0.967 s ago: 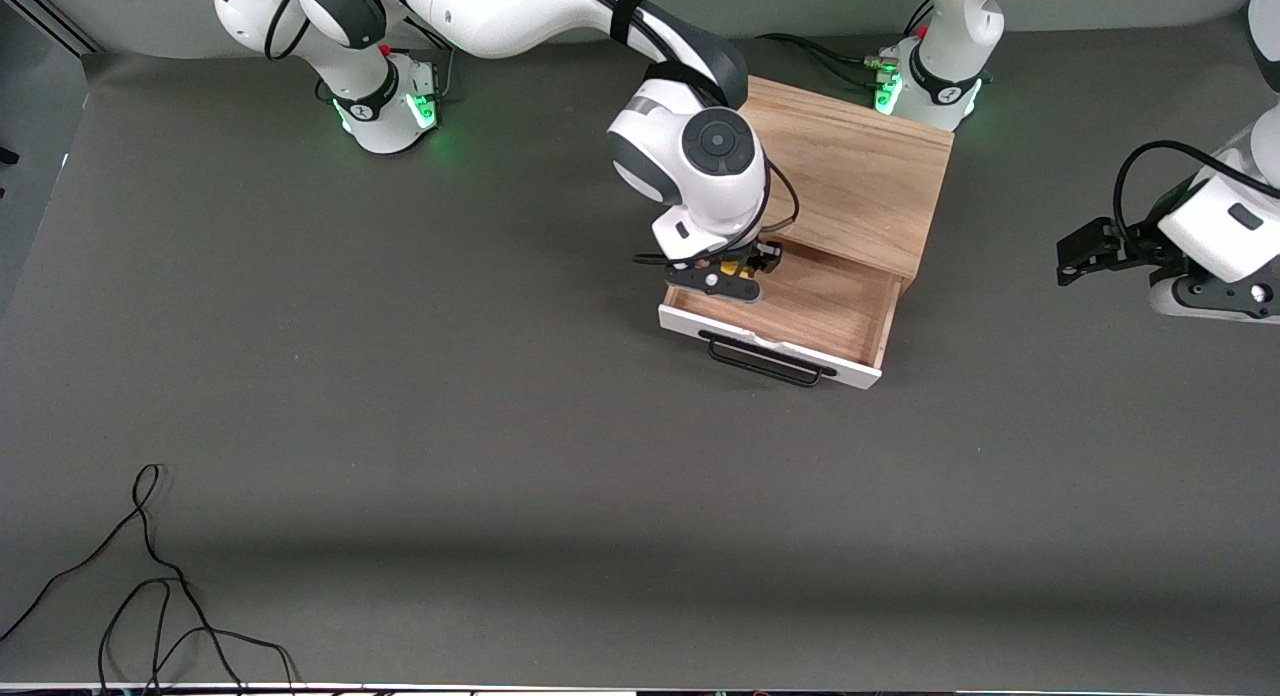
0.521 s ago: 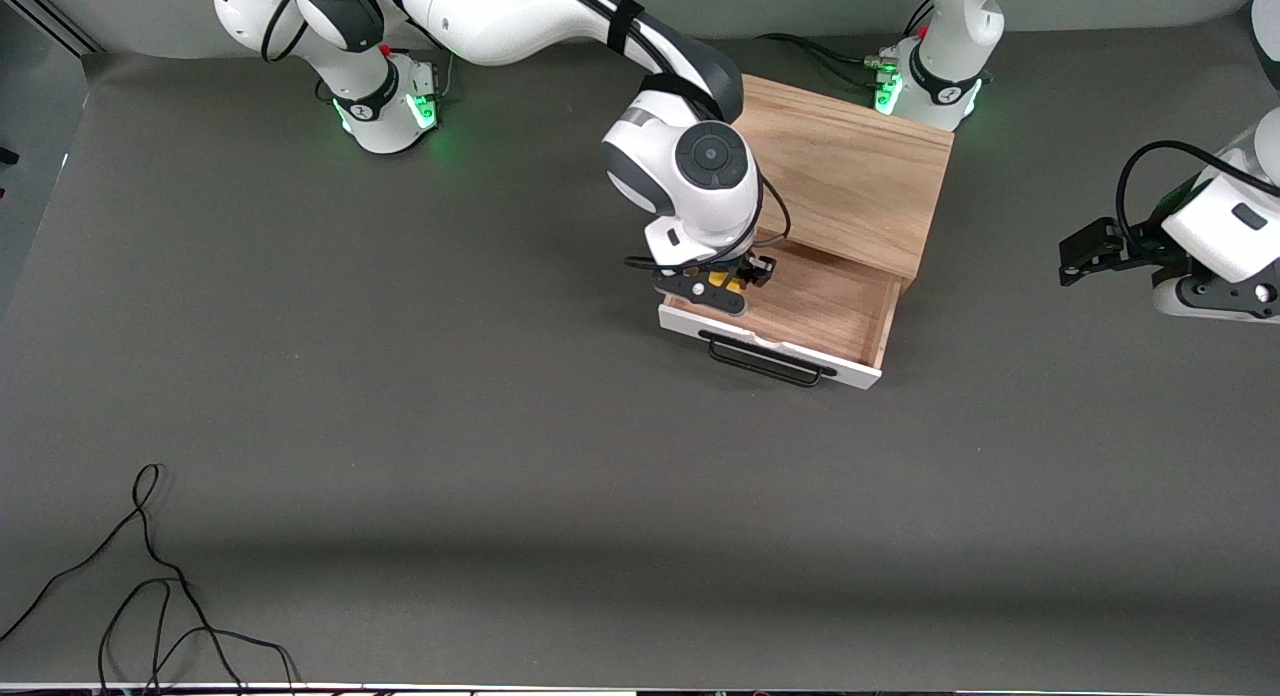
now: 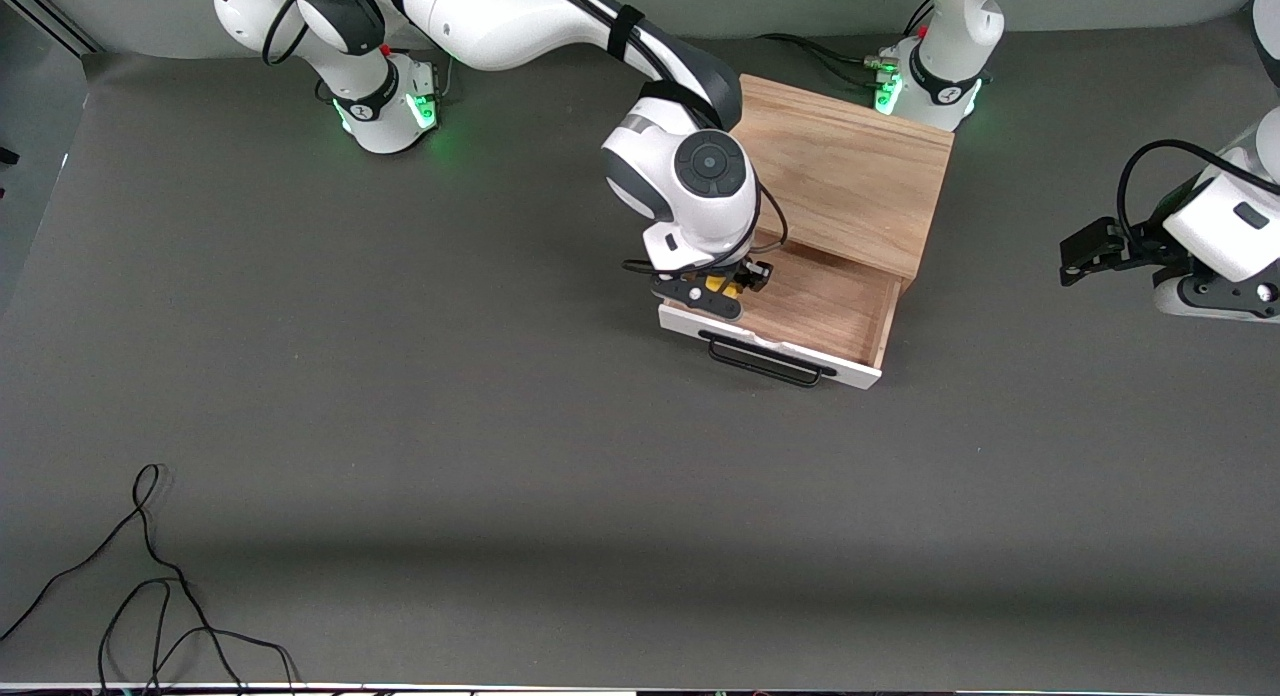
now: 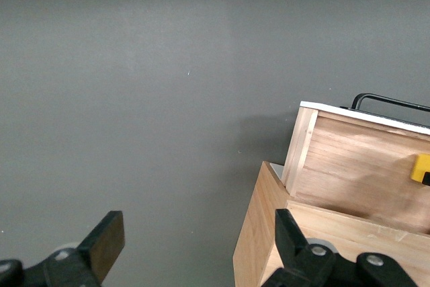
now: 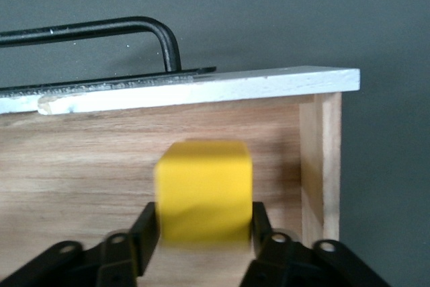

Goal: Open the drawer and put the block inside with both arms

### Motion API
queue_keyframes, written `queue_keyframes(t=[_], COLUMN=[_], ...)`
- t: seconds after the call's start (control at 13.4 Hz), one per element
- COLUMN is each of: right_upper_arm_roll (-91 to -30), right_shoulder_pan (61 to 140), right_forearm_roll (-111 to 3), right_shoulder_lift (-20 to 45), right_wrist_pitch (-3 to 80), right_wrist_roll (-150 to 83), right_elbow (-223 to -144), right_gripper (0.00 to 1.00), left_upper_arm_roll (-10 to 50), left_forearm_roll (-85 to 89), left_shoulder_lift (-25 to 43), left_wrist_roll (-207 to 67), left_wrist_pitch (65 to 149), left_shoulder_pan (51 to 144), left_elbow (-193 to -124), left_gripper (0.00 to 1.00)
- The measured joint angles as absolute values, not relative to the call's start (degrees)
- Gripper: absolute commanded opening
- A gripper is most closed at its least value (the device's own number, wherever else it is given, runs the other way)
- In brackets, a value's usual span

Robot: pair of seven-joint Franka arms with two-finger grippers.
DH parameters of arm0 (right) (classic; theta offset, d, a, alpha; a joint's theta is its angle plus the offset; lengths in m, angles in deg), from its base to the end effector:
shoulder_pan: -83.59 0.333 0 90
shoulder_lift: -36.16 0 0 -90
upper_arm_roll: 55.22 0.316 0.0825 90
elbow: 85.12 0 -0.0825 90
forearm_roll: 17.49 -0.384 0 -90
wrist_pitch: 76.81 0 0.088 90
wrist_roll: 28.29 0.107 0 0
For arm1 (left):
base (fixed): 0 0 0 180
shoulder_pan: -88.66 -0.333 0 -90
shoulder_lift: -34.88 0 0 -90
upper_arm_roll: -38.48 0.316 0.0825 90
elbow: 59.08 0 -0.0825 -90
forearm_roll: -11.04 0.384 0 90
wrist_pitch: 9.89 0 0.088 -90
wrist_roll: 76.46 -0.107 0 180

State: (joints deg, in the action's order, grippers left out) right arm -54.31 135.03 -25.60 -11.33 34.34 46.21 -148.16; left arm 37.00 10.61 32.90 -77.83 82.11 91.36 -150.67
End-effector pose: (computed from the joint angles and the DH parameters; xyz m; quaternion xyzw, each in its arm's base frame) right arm 0.4637 0.6105 0.3231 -0.9731 0.2188 0.0619 0.0371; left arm 0.5652 -0.0418 0.5950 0.9987 -0.0482 -0.0138 0.0039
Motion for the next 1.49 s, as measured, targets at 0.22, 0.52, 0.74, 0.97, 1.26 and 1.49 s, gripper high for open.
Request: queue_keyframes(t=[0.22, 0.52, 0.74, 0.97, 1.26, 1.49], right_upper_arm_roll=[-54.31, -54.48, -54.83, -54.88, -55.41, -57.48], right_shoulder_pan=[135.03, 134.89, 133.57, 130.60, 124.53, 118.56], right_forearm_roll=[-25.60, -25.60, -25.59, -25.56, -24.33, -23.56], right_shoulder_lift=[-11.33, -11.19, -8.77, -2.30, 8.05, 14.09], right_wrist_pitch=[34.34, 34.33, 30.56, 22.21, 8.00, -1.99], right_wrist_roll=[46.21, 46.21, 46.20, 42.86, 30.36, 17.11], right_elbow=[-148.14, -147.63, -145.80, -144.55, -144.39, -144.45], right_gripper=[0.84, 0.84, 0.84, 0.86, 0.87, 0.88], left_upper_arm_roll=[37.00, 37.00, 37.00, 37.01, 37.03, 37.04], left_forearm_roll=[10.61, 10.61, 10.61, 10.61, 10.61, 10.61], left_shoulder_lift=[32.68, 32.39, 32.32, 32.22, 32.05, 31.99], left_wrist_roll=[-77.83, -77.83, -77.84, -77.84, -77.84, -77.84], left_wrist_pitch=[82.05, 82.01, 81.95, 81.94, 81.93, 81.93], left_shoulder_pan=[91.37, 91.47, 91.52, 91.55, 91.59, 91.60], left_elbow=[-150.69, -150.76, -150.79, -150.80, -150.80, -150.80], left_gripper=[1.00, 1.00, 1.00, 1.00, 1.00, 1.00])
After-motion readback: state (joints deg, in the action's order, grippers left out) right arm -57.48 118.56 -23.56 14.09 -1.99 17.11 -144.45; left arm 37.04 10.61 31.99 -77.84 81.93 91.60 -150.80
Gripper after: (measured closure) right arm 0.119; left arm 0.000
